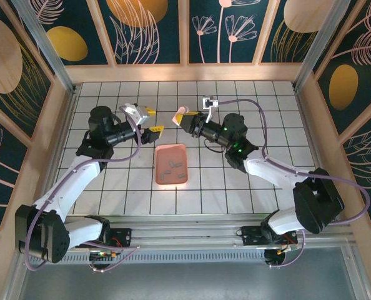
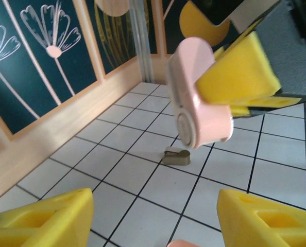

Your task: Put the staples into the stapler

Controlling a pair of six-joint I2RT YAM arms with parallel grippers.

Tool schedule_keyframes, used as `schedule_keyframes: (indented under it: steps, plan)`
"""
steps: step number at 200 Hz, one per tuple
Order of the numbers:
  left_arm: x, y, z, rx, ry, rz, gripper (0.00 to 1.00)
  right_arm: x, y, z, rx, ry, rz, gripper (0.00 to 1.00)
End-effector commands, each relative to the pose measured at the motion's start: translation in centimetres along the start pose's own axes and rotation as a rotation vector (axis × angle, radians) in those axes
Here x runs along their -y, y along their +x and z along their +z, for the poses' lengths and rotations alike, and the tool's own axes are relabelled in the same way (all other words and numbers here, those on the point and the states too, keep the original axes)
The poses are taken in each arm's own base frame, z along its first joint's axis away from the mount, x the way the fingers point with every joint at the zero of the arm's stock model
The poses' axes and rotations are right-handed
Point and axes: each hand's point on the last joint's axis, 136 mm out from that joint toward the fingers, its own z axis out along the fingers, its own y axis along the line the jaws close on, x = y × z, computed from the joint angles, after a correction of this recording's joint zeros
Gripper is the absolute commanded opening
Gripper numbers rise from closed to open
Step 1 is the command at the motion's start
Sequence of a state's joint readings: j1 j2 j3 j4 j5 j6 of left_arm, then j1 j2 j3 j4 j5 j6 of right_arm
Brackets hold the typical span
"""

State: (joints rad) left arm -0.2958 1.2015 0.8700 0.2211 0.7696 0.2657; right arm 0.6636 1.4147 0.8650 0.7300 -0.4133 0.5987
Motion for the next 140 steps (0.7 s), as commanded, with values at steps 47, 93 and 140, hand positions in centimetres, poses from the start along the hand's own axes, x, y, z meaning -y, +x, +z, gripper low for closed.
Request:
schedule_keyframes:
  steps: [47, 93, 140]
  plan:
    - [0.0, -2.9, 2.2, 0.125, -0.023, 0.011, 0.62, -0.8, -1.8, 1.1, 0.051, -0.037, 0.091, 0.16]
    - [0.0, -2.1, 2.7, 0.099, -0.014, 0.015, 0.63, -1.0, -2.1, 1.6, 0.079, -0.06, 0.122, 0.15]
    - [0.6, -1.8, 3.0, 0.092, 0.022, 0.02, 0.63, -1.2, -2.8, 2.0, 0.101, -0.079, 0.132, 0.15]
